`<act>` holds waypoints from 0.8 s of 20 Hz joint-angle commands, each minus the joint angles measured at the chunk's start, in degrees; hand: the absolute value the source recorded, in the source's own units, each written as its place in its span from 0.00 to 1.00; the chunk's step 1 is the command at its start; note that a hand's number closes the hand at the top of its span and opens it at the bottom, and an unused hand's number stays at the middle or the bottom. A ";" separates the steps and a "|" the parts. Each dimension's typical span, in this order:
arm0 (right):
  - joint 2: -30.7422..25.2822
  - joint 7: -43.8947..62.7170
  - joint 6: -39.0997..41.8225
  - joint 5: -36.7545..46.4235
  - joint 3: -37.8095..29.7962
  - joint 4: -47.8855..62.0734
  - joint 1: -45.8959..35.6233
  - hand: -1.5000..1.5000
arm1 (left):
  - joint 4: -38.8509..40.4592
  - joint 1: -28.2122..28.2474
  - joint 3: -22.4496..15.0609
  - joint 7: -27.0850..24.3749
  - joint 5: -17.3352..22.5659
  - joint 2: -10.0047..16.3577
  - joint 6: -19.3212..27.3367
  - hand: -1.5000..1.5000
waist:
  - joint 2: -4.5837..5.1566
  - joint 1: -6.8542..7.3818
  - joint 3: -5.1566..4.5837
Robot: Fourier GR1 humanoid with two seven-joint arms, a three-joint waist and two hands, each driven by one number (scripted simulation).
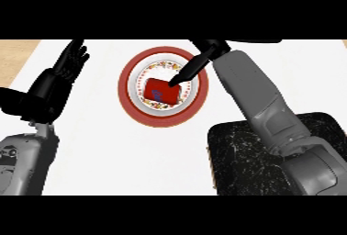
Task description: Pick the can from the tray and place it in the plate
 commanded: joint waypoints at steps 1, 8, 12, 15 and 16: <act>-4.24 -0.68 4.52 -1.57 -1.98 0.70 -0.53 0.00 | -0.19 0.23 -0.67 -0.60 -0.46 -1.54 0.90 0.50 | 0.44 -0.19 0.02; -14.08 -6.19 13.00 0.13 -0.90 0.89 2.98 0.00 | -2.80 1.19 -0.40 0.32 0.27 -0.61 -0.20 0.50 | 0.86 0.55 0.11; -14.87 -6.46 12.64 0.98 -0.44 1.17 2.34 0.00 | -2.46 0.15 -2.54 0.30 -2.07 -2.41 1.54 0.50 | 1.33 1.30 0.14; -15.58 -8.15 11.47 1.19 -0.48 0.93 3.64 0.00 | -3.19 -0.89 -2.28 1.57 -1.80 -2.42 1.84 0.50 | 1.52 1.91 0.21; -16.60 -8.27 14.14 1.99 0.37 1.02 3.90 0.00 | -2.55 -1.23 -2.18 1.45 -1.76 -1.95 1.26 0.50 | 1.46 1.47 0.20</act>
